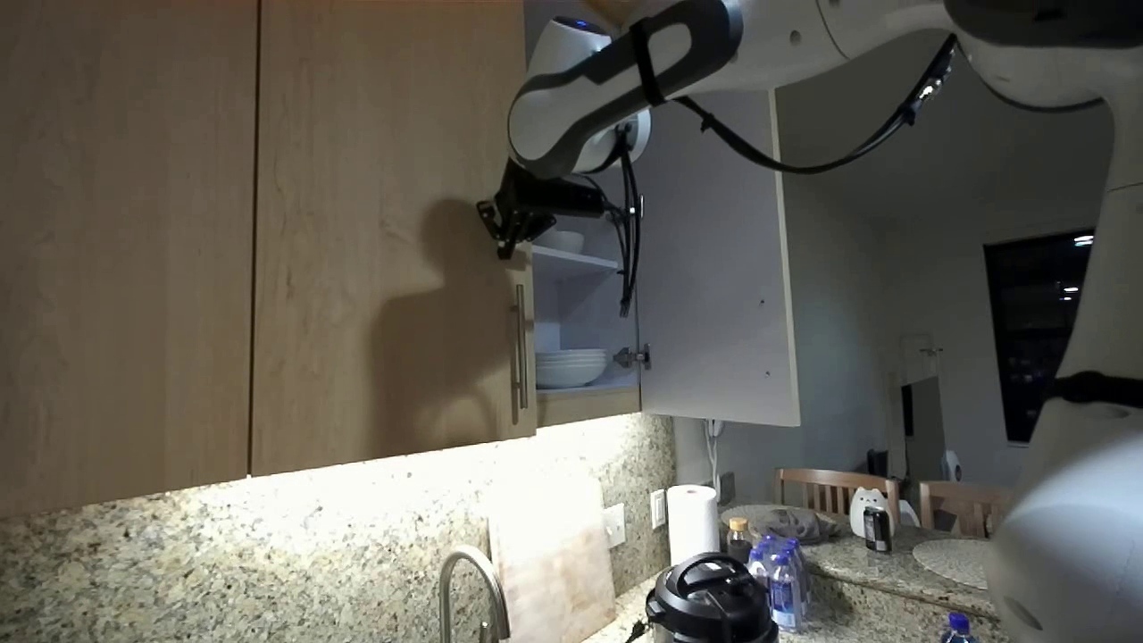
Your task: Close the cabinet door on the left
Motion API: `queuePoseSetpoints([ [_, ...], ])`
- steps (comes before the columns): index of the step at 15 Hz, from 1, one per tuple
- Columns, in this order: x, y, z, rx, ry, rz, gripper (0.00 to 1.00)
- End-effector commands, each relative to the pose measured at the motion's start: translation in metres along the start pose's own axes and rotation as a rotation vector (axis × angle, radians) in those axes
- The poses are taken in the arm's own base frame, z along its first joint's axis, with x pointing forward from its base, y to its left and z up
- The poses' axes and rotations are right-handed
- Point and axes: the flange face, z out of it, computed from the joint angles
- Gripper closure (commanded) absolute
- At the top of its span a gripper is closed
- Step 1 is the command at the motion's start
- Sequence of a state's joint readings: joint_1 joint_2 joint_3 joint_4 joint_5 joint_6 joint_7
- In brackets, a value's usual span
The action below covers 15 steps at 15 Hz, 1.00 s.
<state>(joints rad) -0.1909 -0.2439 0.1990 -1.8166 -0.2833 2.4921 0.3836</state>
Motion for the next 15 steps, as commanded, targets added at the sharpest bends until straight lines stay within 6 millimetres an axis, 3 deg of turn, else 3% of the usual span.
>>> queuePoseSetpoints([
  [1,0.012,0.001,0.017,-0.019,-0.040,0.012,0.93],
  [10,0.020,0.002,0.040,-0.022,-0.114,0.022,0.93],
  [15,0.010,-0.001,0.036,-0.043,-0.154,-0.004,0.93],
])
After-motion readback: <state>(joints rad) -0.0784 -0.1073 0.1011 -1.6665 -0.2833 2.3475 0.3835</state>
